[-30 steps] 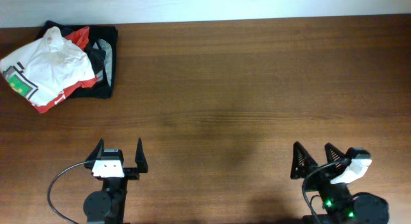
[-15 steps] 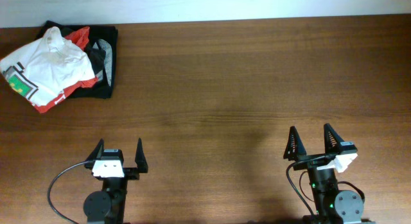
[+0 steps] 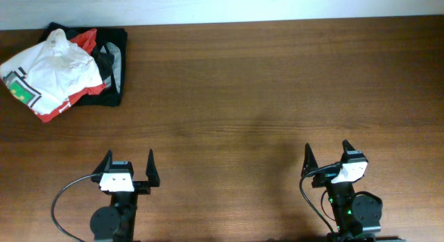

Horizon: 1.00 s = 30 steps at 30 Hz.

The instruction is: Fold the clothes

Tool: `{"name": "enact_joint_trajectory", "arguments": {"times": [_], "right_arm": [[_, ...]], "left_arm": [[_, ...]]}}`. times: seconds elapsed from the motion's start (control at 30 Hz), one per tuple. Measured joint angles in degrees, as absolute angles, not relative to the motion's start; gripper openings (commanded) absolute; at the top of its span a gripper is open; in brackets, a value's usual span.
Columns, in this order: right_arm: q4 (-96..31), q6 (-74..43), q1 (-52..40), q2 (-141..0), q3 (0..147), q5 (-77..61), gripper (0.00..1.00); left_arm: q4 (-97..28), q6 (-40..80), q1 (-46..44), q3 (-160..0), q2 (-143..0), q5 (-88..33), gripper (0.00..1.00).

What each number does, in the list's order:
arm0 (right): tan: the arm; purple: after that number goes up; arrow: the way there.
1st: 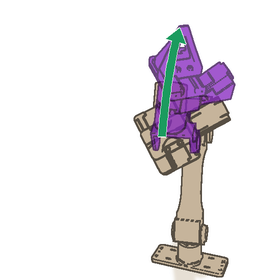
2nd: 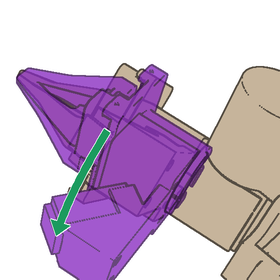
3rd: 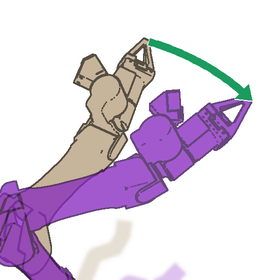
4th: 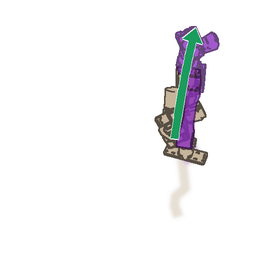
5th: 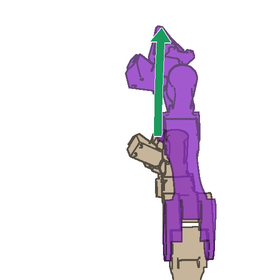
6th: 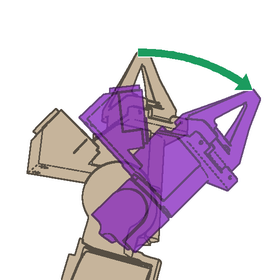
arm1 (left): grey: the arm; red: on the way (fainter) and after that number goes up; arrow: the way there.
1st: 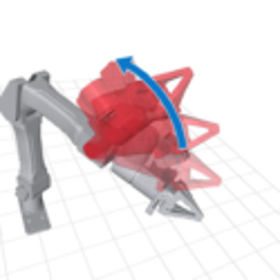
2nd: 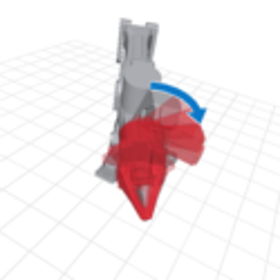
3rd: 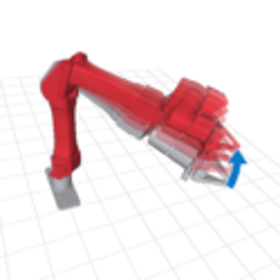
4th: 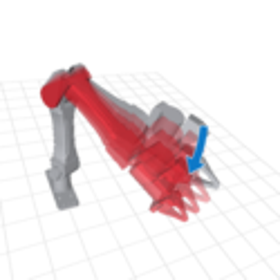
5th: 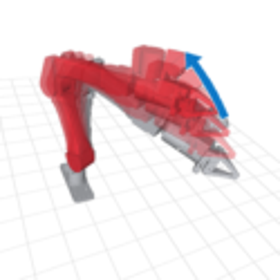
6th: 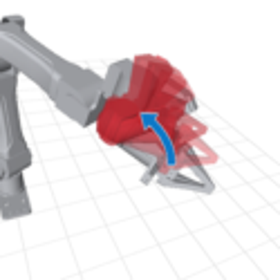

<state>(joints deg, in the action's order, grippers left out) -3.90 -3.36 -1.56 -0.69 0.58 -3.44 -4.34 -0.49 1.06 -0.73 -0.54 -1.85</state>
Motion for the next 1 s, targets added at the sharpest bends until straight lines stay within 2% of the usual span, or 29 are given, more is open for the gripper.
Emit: {"name": "enact_joint_trajectory", "arguments": {"times": [1.0], "right_arm": [[-3.90, -2.33, -1.56, -0.69, 0.58, -3.44, 0.99]], "left_arm": [[-4.36, -0.49, 1.06, -0.73, -0.54, -1.85, 0.99]]}}
